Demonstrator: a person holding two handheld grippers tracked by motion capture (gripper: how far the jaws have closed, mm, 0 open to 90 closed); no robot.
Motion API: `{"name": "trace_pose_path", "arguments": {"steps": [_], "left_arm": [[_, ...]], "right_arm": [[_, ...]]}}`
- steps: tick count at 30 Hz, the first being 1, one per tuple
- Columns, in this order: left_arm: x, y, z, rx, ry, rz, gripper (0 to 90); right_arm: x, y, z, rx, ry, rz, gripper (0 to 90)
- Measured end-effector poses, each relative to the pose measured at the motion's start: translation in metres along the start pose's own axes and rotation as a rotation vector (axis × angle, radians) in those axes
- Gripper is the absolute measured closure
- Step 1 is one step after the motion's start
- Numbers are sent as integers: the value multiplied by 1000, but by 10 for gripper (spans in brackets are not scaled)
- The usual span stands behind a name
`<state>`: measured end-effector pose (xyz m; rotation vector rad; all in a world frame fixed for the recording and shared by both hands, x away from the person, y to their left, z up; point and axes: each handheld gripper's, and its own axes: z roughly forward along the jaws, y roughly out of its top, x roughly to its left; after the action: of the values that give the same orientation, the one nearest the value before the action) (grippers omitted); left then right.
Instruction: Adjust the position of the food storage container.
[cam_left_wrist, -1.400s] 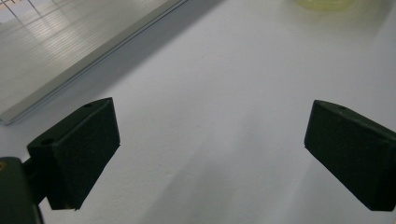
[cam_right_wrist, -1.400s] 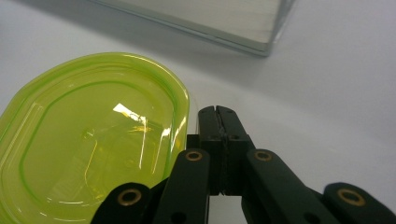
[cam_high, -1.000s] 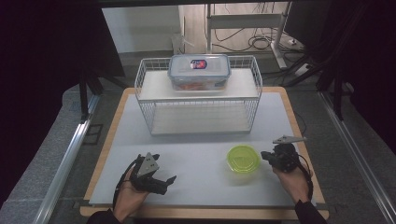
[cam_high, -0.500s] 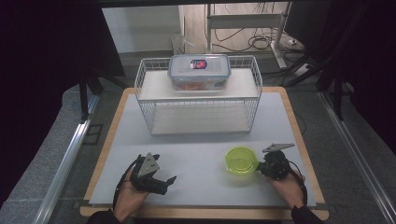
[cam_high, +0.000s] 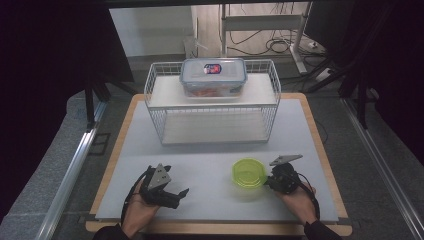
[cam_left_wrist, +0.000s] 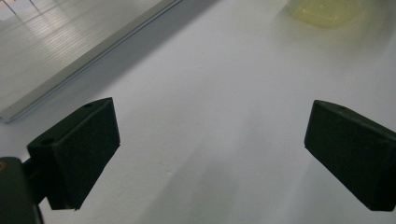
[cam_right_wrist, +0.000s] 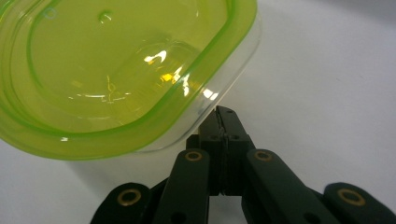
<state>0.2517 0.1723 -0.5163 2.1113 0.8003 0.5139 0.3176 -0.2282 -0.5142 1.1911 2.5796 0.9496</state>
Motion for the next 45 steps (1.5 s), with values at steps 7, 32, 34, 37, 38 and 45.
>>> {"name": "trace_pose_path", "arguments": {"steps": [7, 32, 34, 37, 38, 45], "left_arm": [[1, 0, 0, 4, -1, -6, 33], [-2, -6, -6, 36, -1, -11, 36], [-3, -6, -5, 40, -4, -6, 36], [-2, -6, -5, 44, -5, -8, 36], [-2, -6, -5, 45, -3, -11, 36], [-1, -7, -7, 47, -5, -31, 36]], "right_arm": [[14, 10, 12, -1, 22, -42, 895], [43, 35, 38, -5, 63, -125, 893], [41, 34, 34, -14, 50, -117, 885], [33, 33, 26, -34, 15, -108, 862], [30, 33, 23, -40, 10, -104, 851], [21, 26, 6, -83, -24, -105, 703]]}}
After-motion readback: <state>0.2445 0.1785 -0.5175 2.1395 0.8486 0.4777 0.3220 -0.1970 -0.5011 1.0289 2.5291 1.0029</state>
